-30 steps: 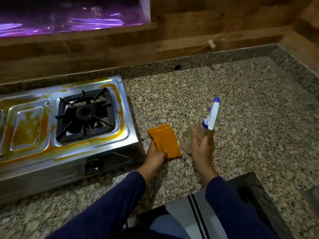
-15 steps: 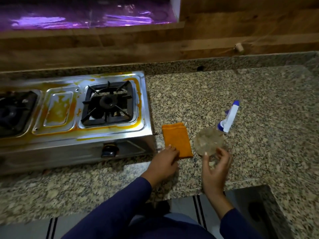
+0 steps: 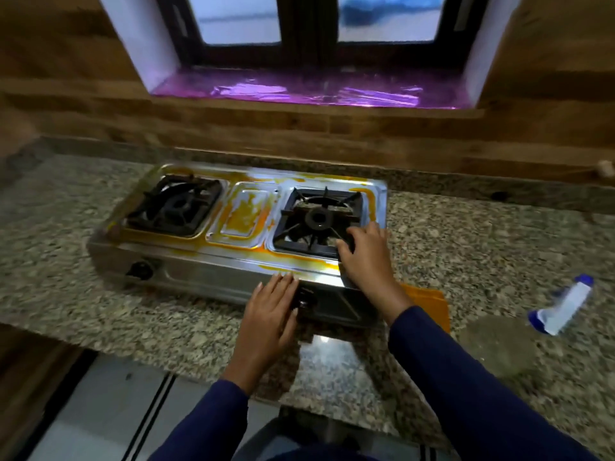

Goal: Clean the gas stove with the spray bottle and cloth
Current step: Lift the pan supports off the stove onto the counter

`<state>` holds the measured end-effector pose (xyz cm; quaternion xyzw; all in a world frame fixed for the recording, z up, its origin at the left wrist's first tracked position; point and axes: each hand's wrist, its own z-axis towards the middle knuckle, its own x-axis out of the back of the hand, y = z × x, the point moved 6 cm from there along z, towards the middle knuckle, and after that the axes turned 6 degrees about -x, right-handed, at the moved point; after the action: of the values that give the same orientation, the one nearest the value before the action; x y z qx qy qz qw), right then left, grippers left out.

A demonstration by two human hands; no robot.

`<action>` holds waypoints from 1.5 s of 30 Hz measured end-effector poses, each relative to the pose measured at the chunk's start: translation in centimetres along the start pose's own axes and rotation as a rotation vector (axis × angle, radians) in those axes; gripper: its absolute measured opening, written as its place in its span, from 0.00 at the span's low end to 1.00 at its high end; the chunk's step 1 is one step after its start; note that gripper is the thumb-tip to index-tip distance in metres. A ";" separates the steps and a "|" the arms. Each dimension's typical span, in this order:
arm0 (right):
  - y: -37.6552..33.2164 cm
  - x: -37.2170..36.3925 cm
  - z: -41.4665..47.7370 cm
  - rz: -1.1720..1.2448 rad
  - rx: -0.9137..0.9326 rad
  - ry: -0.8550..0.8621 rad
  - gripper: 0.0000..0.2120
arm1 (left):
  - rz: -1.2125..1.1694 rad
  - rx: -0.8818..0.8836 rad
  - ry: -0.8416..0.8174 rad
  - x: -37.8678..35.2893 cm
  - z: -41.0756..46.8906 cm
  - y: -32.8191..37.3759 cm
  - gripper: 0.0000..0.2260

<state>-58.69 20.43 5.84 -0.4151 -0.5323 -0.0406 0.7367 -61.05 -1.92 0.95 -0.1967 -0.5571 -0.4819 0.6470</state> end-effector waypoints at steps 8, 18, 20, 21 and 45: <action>-1.3 -2.0 1.4 -0.133 -0.063 0.013 0.15 | 0.039 -0.121 -0.027 0.3 -0.3 -1.2 0.25; -4.1 -0.9 2.4 -0.013 -0.178 0.295 0.13 | -0.063 -0.140 0.232 7.0 2.4 -10.9 0.18; -4.5 -1.3 2.2 0.013 -0.237 0.327 0.13 | 0.009 0.018 0.283 9.0 3.4 -15.2 0.17; -5.0 -1.6 2.0 0.033 -0.259 0.348 0.13 | 0.045 0.114 0.304 9.9 3.9 -17.6 0.15; -13.8 -6.9 2.0 0.228 -0.292 0.503 0.17 | -0.004 0.688 -0.042 14.7 11.9 -29.7 0.16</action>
<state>-70.08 10.06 8.18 -0.5505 -0.2718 -0.1352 0.7777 -93.66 -12.01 9.52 0.0244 -0.7006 -0.2629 0.6629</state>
